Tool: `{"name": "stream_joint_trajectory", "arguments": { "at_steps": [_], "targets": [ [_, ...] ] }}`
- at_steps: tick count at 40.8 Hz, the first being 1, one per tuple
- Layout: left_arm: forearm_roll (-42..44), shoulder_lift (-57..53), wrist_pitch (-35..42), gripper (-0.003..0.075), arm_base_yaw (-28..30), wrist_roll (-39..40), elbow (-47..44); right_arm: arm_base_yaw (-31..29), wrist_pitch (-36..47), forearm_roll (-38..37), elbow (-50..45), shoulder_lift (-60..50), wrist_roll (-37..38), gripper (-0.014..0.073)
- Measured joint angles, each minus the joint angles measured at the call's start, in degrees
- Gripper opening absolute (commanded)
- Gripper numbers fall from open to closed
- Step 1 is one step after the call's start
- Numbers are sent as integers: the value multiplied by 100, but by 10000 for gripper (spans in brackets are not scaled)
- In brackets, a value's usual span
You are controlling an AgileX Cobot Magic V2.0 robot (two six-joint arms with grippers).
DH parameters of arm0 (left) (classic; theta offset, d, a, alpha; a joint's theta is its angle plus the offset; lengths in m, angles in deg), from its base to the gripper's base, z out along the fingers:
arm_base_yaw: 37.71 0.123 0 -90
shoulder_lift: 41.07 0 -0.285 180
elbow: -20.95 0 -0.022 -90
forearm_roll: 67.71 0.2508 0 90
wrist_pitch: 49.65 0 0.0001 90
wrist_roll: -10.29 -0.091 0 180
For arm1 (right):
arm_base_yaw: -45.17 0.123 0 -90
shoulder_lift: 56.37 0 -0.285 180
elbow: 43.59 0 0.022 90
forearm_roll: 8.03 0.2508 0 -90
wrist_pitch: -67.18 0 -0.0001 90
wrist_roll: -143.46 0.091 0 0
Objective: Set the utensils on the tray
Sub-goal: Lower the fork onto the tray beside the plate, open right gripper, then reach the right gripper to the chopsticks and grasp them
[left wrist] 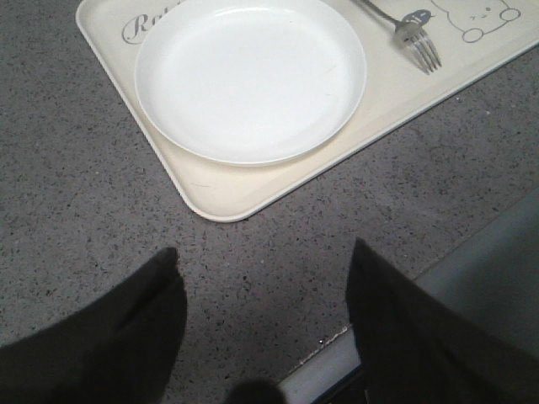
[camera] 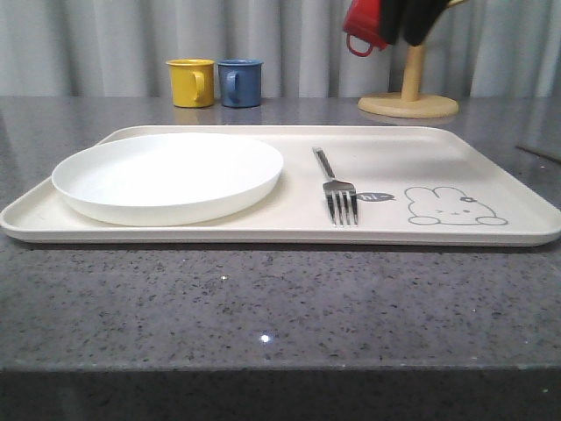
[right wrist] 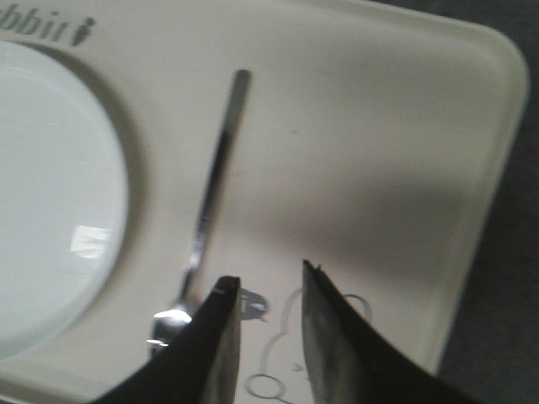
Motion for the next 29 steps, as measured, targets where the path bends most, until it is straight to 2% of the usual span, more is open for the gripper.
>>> {"name": "stream_joint_trajectory", "arguments": {
  "at_steps": [13,21,29],
  "targets": [
    [0,0,0,401,0,0,0,-1899,-32,118,-1181,-387,-1638,224],
    [0,0,0,401,0,0,0,-2502,-32,77,-1399,-209,-2183,224],
    [0,0,0,401,0,0,0,-2723,-9,12,-1413,246,-2464,229]
  ]
}}
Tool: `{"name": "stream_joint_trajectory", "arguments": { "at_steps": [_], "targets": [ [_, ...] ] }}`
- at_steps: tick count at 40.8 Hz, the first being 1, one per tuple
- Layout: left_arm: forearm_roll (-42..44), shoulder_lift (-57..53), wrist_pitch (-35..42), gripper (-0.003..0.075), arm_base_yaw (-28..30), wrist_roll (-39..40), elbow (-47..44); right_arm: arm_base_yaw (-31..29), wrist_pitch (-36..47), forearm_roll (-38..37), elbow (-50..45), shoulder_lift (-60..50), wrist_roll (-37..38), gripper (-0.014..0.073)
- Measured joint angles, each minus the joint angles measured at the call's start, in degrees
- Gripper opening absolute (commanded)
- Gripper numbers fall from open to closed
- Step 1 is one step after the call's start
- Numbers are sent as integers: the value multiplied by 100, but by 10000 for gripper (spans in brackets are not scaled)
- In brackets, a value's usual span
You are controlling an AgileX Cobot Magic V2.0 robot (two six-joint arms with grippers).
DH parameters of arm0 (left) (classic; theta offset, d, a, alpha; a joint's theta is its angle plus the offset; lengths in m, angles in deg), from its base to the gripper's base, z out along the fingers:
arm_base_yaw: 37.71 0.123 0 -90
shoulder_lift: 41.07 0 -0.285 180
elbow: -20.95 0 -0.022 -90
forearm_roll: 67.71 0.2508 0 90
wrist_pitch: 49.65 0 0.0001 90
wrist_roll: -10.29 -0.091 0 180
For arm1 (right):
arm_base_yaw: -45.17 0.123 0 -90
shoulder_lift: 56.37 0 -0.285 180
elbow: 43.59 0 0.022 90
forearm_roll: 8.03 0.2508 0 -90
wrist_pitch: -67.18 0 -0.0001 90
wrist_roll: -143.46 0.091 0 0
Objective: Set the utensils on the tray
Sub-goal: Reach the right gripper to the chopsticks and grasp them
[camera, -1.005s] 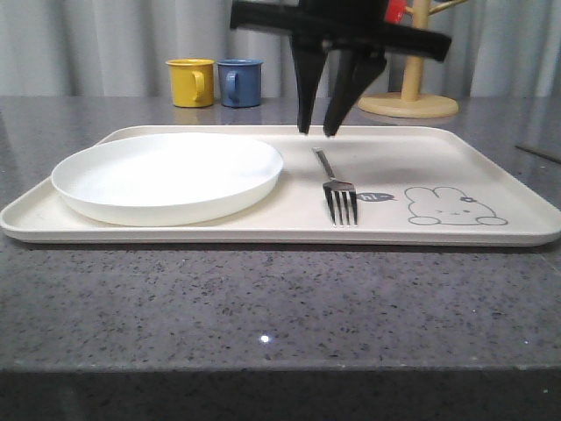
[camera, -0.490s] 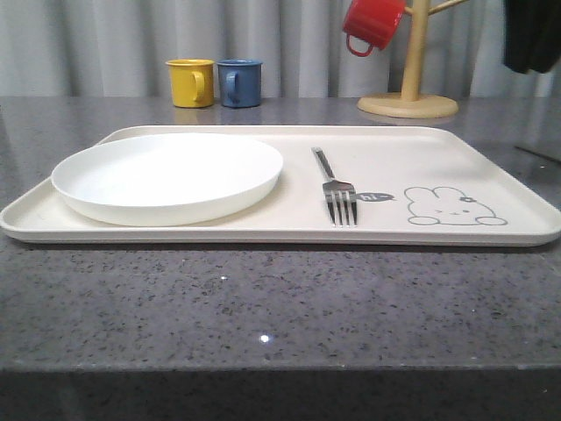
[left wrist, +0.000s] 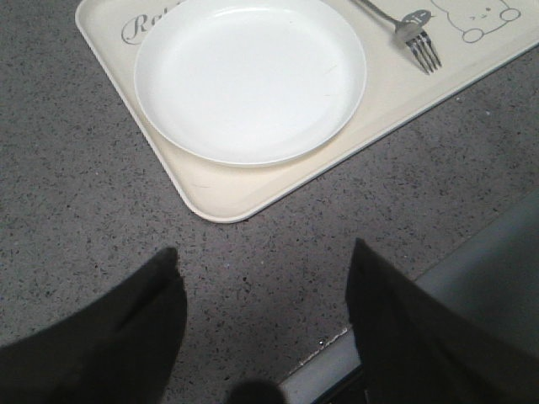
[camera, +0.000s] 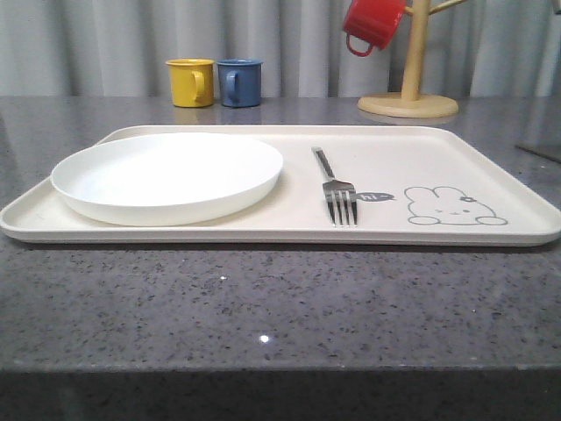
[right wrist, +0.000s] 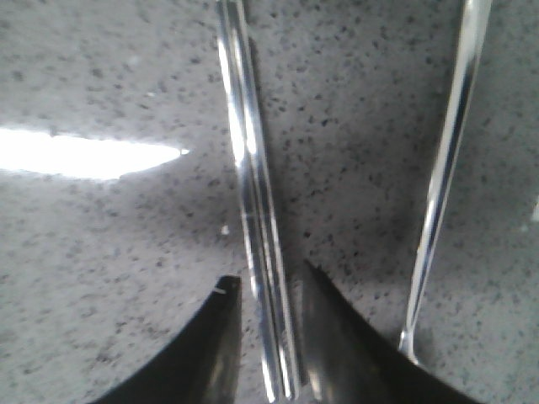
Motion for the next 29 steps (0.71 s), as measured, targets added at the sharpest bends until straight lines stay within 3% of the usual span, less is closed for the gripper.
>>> {"name": "stream_joint_trajectory", "arguments": {
  "at_steps": [18,29],
  "targets": [
    [0,0,0,401,0,0,0,-13,76,39,0,434,-105,214],
    [0,0,0,401,0,0,0,-13,76,39,0,447,-116,38]
  ]
}}
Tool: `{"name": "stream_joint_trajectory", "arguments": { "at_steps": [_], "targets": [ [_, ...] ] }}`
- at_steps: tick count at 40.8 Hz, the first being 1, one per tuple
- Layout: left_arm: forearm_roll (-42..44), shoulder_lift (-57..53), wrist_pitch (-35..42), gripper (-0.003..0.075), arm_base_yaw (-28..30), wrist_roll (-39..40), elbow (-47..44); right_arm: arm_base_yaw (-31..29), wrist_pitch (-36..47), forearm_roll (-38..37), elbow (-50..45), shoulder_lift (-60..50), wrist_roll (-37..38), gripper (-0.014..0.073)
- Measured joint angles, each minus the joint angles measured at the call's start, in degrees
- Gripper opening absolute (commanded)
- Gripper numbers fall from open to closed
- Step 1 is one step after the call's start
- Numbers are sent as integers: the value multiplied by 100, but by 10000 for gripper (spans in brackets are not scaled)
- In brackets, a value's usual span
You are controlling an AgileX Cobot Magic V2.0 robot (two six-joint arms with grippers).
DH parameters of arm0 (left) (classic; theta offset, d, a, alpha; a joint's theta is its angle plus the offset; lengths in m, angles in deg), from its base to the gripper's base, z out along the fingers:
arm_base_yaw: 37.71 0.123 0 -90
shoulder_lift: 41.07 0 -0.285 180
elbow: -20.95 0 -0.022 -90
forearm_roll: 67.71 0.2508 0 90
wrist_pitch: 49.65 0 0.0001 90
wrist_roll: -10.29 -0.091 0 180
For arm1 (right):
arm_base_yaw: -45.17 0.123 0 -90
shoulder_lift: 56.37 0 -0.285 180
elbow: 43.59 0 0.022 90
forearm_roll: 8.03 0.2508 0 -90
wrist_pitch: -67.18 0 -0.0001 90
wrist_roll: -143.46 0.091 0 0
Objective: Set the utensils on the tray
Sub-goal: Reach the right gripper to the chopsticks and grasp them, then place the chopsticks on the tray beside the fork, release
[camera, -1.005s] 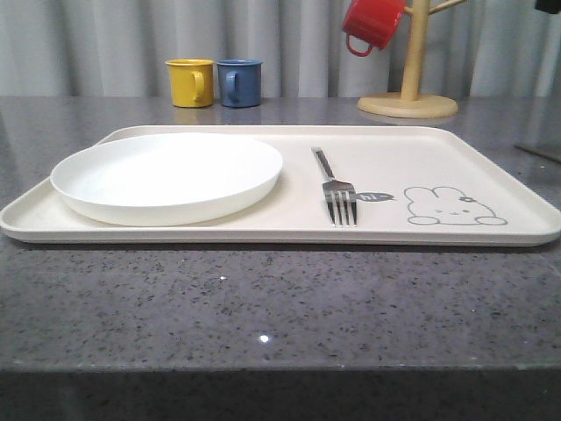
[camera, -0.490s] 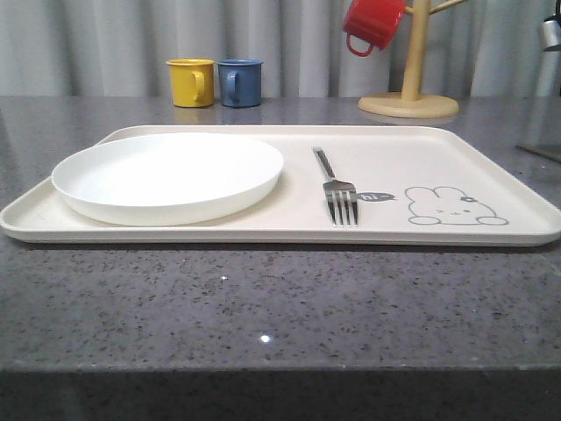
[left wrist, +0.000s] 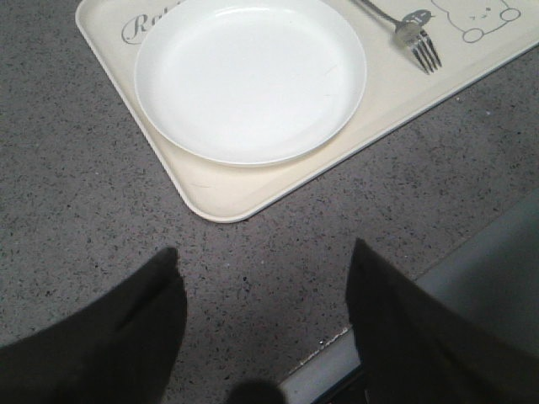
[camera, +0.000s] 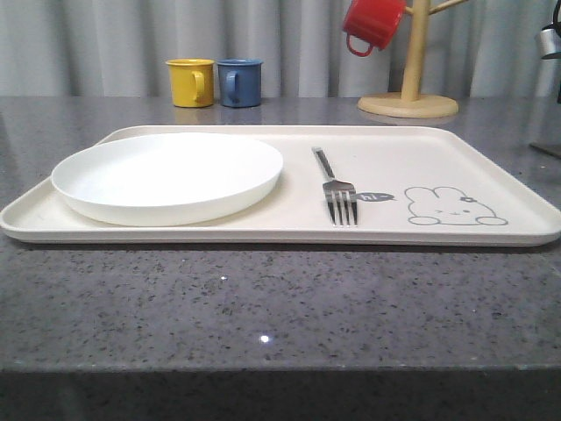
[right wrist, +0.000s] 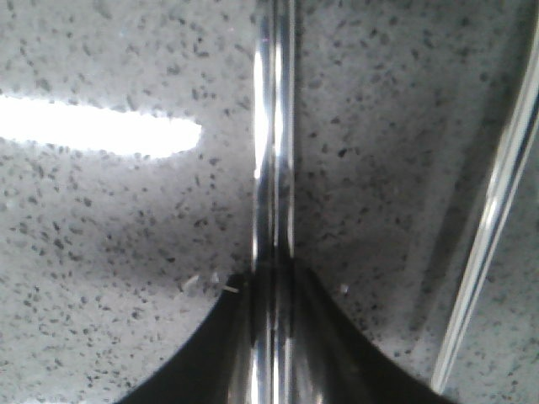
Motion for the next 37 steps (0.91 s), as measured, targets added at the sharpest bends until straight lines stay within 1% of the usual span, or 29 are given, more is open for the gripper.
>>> {"name": "stream_joint_trajectory", "arguments": {
  "at_steps": [7,10,18,23,27,32,37],
  "targets": [
    [0,0,0,401,0,0,0,-2,0,0,22,0,0,34],
    [0,0,0,401,0,0,0,-12,-21,118,74,23,12,34],
    [0,0,0,401,0,0,0,126,10,954,378,-17,73,34],
    [0,0,0,401,0,0,0,566,3,1402,450,-153,265,34],
    [0,0,0,401,0,0,0,1144,3,1541,463,-175,625,35],
    [0,0,0,401,0,0,0,1778,3,1620,463,-175,1405,34],
    [0,0,0,401,0,0,0,2172,3,1629,463,-162,2078,34]
  ]
}}
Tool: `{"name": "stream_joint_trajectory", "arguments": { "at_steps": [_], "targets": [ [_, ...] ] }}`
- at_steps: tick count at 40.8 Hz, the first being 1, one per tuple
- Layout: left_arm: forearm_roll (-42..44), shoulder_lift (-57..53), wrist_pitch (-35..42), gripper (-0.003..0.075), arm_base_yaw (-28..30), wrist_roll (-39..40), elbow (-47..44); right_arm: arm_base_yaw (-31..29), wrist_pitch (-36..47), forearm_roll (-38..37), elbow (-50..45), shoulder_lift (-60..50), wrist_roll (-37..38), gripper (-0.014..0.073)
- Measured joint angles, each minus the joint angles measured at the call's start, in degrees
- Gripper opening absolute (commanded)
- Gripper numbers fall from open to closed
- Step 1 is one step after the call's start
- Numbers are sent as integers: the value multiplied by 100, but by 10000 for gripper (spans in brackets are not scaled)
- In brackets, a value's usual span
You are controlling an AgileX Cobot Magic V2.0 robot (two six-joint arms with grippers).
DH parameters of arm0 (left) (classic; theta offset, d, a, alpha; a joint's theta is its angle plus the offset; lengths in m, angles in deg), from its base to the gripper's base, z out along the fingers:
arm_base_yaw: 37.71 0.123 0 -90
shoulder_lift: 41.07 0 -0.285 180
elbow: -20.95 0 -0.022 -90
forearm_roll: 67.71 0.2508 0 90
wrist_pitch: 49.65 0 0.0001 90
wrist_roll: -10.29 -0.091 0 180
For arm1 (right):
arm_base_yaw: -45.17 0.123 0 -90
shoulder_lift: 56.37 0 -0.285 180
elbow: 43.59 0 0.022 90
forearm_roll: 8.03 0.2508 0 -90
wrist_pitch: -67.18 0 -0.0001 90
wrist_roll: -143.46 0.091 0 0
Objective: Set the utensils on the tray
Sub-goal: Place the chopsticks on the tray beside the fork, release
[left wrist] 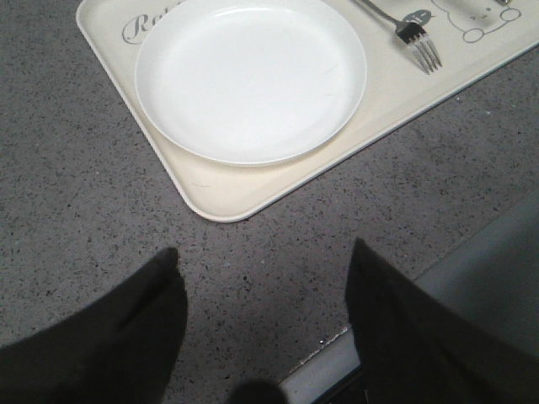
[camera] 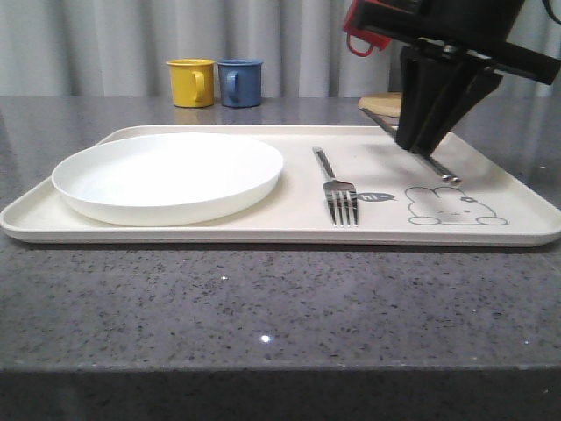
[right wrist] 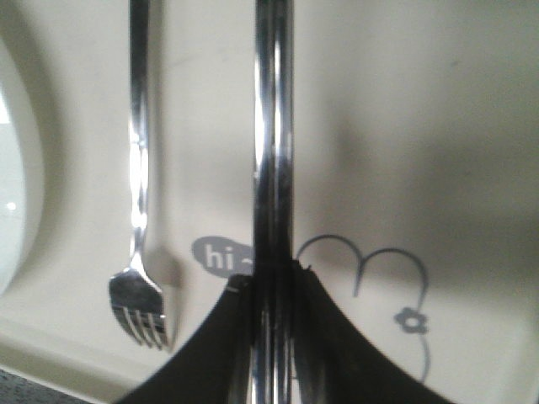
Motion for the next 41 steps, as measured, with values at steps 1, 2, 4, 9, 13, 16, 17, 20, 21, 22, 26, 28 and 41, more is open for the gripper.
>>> {"name": "stream_joint_trajectory", "arguments": {
  "at_steps": [1,2,4,9,13,16,17,20,21,22,26,28,41],
  "targets": [
    [0,0,0,401,0,0,0,64,0,5,0,23,160,34],
    [0,0,0,401,0,0,0,104,0,5,0,35,238,34],
    [0,0,0,401,0,0,0,172,0,5,0,73,515,34],
    [0,0,0,401,0,0,0,232,0,5,0,206,776,38],
    [0,0,0,401,0,0,0,232,0,5,0,369,816,52],
    [0,0,0,401,0,0,0,232,10,5,0,438,829,106],
    [0,0,0,401,0,0,0,232,10,5,0,448,829,132],
    [0,0,0,401,0,0,0,232,10,5,0,454,834,234],
    [0,0,0,401,0,0,0,232,10,5,0,454,843,272],
    [0,0,0,401,0,0,0,232,10,5,0,454,843,294],
    [0,0,0,401,0,0,0,234,10,36,0,442,824,330],
    [0,0,0,401,0,0,0,234,10,20,0,413,746,329],
    [0,0,0,401,0,0,0,149,-1,-1472,-139,-802,5,329]
  ]
}}
